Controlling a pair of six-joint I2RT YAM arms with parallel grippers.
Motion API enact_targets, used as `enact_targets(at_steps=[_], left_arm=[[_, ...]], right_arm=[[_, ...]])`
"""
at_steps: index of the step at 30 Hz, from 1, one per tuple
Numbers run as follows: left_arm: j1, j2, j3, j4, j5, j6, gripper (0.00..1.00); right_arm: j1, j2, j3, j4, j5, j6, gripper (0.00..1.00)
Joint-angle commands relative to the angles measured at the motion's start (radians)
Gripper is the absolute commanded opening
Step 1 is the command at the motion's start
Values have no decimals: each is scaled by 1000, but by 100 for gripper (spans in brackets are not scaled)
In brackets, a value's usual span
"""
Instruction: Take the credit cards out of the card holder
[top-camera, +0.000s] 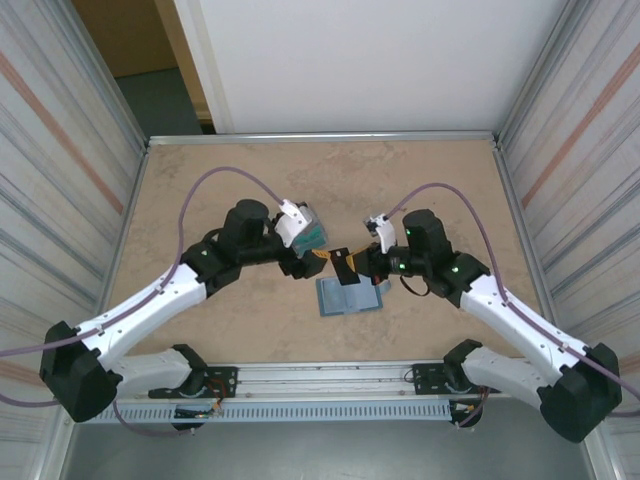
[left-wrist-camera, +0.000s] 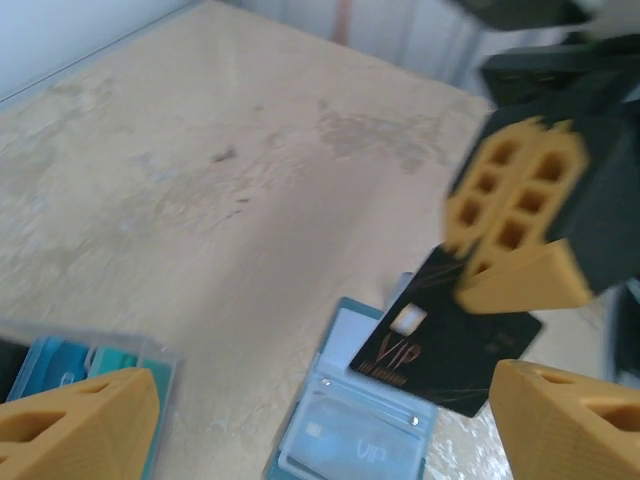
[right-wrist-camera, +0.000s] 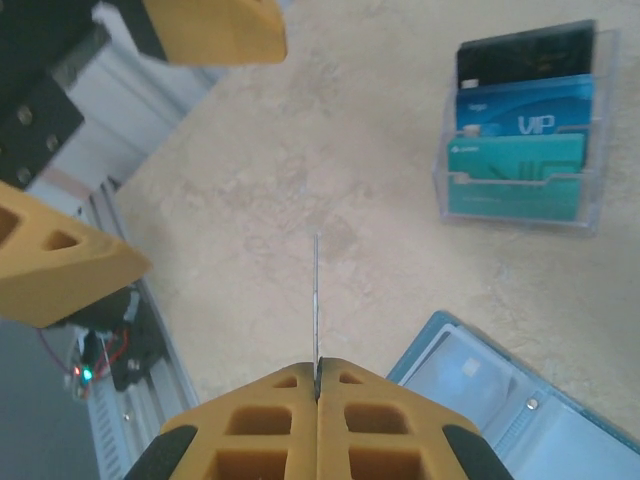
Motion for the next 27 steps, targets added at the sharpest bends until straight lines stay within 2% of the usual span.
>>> enact_targets(at_steps=[1, 8, 12, 16, 21, 24, 27], left_arm=[[50, 24, 55, -122, 234, 187, 80], [75, 94, 152, -338, 364, 350, 71], [73, 123, 169, -346, 363, 355, 66], [61, 157, 189, -351, 386, 366, 53], [35, 208, 220, -381, 378, 387, 52], [25, 234, 238, -401, 392, 402, 38], [23, 242, 243, -403, 402, 409, 14]], right_arm=[[22, 32, 71, -96, -25, -148, 0], [35, 68, 141, -170, -92, -242, 0], [39, 88, 174, -203, -119, -280, 0], [44, 108, 201, -225, -137, -305, 0], [49, 130, 228, -233, -155, -322, 0], [51, 139, 237, -234, -156, -326, 0], [52, 146, 237, -230, -152, -323, 0]])
